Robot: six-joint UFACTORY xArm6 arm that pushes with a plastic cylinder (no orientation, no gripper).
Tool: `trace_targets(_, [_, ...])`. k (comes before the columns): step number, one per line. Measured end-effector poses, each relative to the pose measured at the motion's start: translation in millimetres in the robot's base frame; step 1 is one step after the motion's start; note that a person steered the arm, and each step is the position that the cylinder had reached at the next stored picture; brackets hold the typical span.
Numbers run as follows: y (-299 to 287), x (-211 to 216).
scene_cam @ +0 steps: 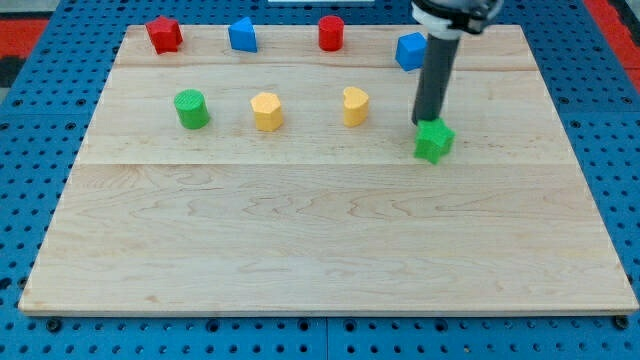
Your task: Slightly move the green star towards the left
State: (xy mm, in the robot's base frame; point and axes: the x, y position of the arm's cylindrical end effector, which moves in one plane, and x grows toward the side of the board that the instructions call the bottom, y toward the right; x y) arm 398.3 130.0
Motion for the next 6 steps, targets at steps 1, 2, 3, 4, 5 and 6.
trace_targets(1, [2, 59])
trace_targets(2, [40, 67])
trace_targets(3, [72, 89])
trace_targets(4, [18, 93])
trace_targets(5, [-45, 93])
trace_targets(6, [-74, 48])
